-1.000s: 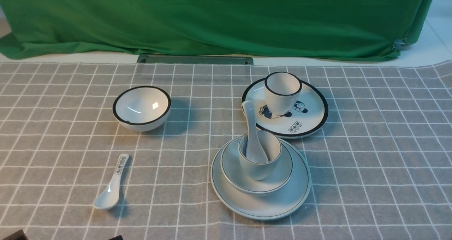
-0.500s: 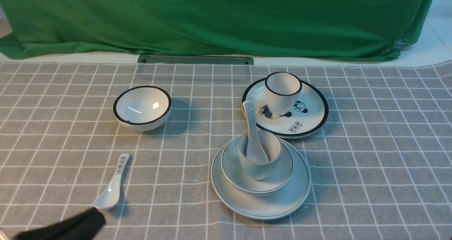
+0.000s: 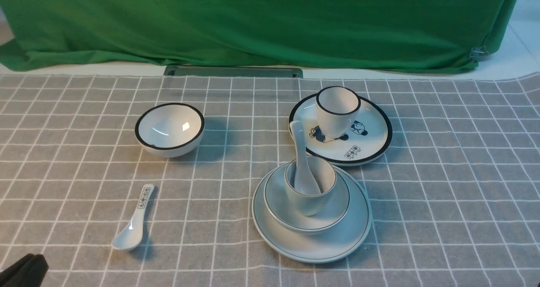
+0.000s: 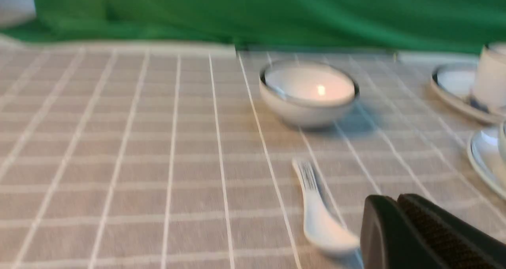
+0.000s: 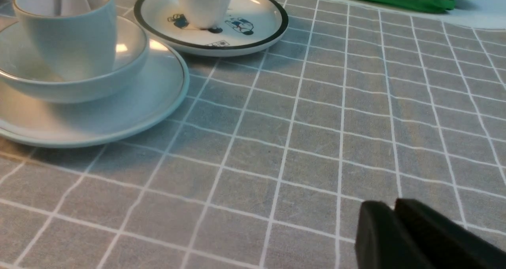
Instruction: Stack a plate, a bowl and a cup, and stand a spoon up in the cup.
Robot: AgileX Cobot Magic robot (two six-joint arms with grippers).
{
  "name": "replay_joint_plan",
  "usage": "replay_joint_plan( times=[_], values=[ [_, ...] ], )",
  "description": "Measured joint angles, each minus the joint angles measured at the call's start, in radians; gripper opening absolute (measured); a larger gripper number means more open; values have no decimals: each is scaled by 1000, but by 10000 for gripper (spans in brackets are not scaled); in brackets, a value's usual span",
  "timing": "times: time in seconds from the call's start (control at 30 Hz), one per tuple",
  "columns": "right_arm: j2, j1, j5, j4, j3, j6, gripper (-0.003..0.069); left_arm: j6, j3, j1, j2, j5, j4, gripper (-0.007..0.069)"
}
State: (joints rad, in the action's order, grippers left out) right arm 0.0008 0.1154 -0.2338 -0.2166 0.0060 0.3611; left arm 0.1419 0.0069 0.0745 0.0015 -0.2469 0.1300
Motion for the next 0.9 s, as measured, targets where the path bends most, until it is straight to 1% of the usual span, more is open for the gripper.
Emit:
replay_joint_plan(
  times=[0.9],
  values=[
    [-1, 0, 10, 0, 0, 0, 141, -11, 0, 0, 0, 13, 3, 13]
  ],
)
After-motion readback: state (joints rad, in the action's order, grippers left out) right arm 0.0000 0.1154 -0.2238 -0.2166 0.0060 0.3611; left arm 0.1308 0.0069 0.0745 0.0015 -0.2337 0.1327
